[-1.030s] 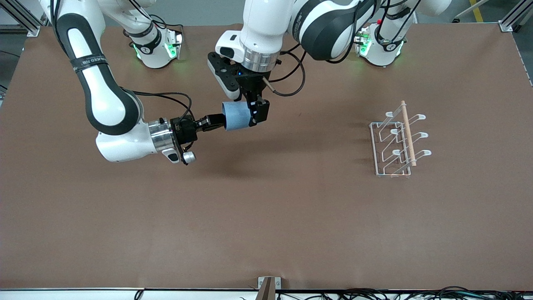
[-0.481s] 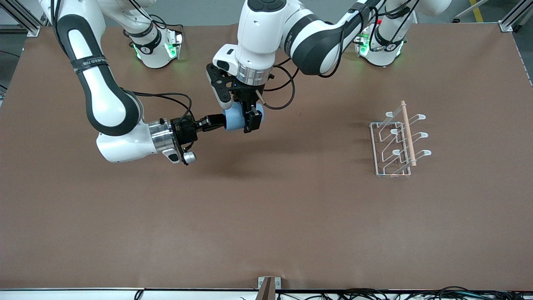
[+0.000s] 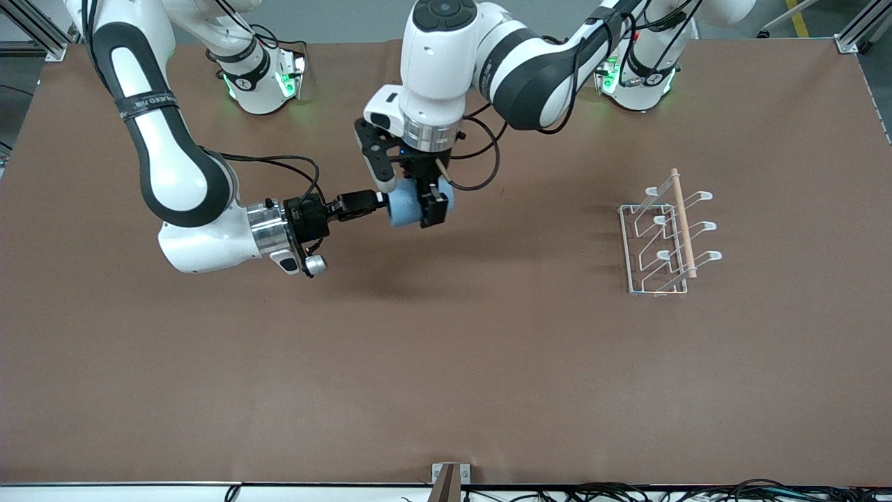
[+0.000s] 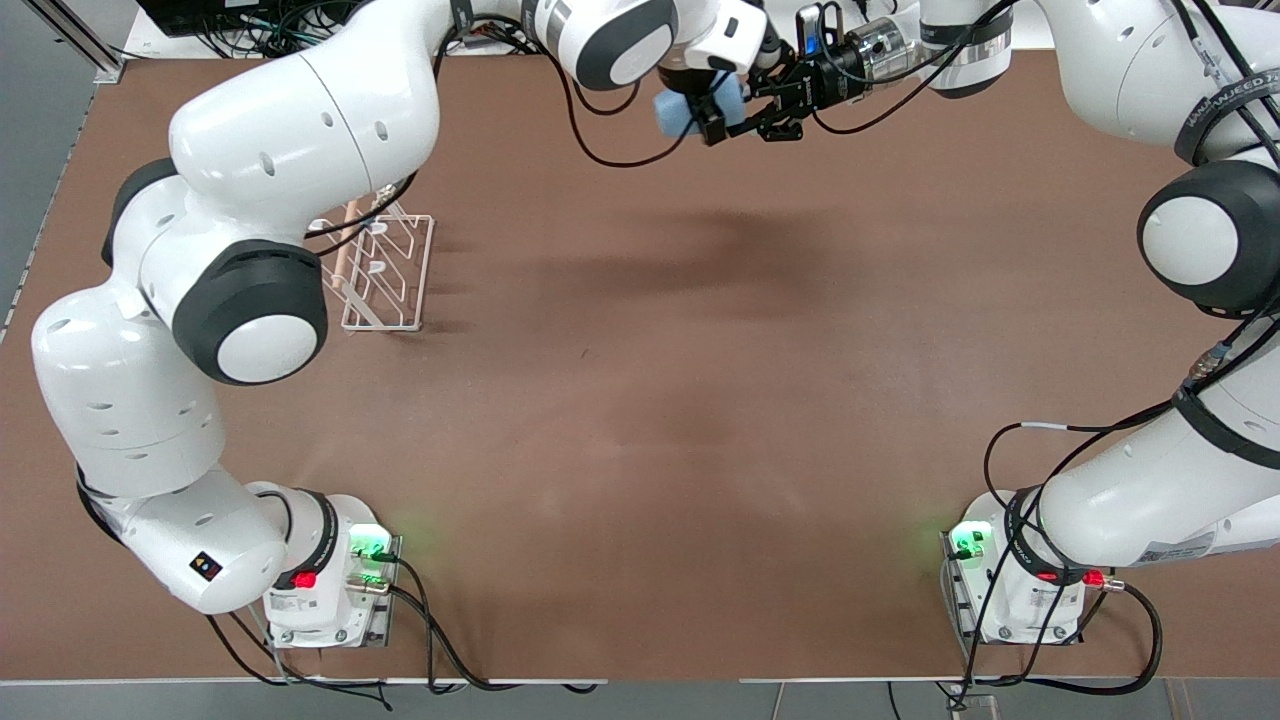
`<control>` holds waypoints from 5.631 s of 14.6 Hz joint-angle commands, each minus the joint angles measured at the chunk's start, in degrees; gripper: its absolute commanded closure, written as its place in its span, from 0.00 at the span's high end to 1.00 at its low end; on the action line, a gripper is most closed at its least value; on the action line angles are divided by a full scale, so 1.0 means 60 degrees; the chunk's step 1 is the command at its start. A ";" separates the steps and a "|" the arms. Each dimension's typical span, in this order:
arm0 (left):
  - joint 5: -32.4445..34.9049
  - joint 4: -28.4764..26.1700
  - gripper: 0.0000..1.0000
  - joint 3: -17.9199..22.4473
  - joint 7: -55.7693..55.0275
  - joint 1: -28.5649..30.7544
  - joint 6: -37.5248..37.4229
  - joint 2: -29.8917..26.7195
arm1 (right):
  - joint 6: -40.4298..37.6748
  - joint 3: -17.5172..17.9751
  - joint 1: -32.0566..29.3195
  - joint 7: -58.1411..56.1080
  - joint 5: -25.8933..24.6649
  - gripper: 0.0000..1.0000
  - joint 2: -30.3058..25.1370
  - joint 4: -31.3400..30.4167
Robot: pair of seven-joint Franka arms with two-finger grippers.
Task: Hang cup on cup holder
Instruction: 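Grasp the cup rim with the left gripper from the right gripper, then carry the cup to the holder with the left gripper while the right gripper retracts, then lower the cup onto a holder hook with the left gripper, then open the left gripper and lift it away from the cup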
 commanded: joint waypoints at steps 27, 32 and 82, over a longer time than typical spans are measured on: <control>1.0228 -0.5275 0.07 -0.0096 0.2949 0.2486 -0.6076 -0.0234 | -0.1303 -0.1632 -0.1278 0.1680 -1.2598 1.00 -0.2748 0.3692; 1.0228 -0.5568 0.07 -0.0081 0.2671 0.2383 -0.6077 0.0104 | -0.1288 -0.1632 -0.1292 0.2926 -1.2701 1.00 -0.4127 0.1963; 0.5928 -0.3303 1.00 -0.0096 -0.0713 0.2955 -0.5535 0.0208 | -0.0966 -0.1691 -0.1380 0.3077 -1.2862 1.00 -0.4172 0.1917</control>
